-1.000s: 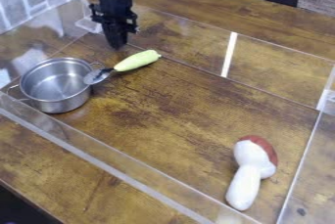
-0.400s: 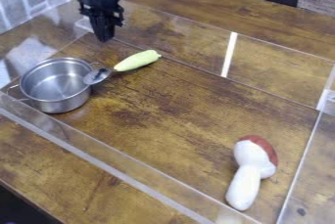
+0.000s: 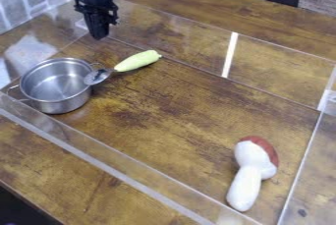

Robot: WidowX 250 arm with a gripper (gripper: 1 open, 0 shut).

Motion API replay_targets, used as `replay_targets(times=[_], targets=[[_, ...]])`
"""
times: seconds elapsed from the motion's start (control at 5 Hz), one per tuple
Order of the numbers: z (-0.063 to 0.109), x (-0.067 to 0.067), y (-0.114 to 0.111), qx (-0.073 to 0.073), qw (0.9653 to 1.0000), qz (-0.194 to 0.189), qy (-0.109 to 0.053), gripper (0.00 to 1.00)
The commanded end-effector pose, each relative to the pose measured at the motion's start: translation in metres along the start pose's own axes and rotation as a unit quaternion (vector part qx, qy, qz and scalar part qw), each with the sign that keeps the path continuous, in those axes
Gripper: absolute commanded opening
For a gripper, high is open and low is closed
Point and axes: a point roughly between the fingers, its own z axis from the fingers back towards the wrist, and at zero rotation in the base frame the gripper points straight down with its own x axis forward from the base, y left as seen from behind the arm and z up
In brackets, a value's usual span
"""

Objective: Move the green spoon to the left

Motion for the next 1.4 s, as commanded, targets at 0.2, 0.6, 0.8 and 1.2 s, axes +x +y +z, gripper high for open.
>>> replay_targets(times=[0.2, 0.6, 0.8, 1.2], targets=[[0.048, 0.016, -0.023, 0.033, 0.9969, -0.063, -0.034, 0.00], [0.066, 0.016, -0.018, 0.040, 0.9941, -0.096, -0.032, 0.00], [0.073, 0.016, -0.020, 0.040, 0.9906, -0.127, -0.032, 0.00], [0.083, 0.019, -0.035, 0.038, 0.9902, -0.131, -0.030, 0.00]])
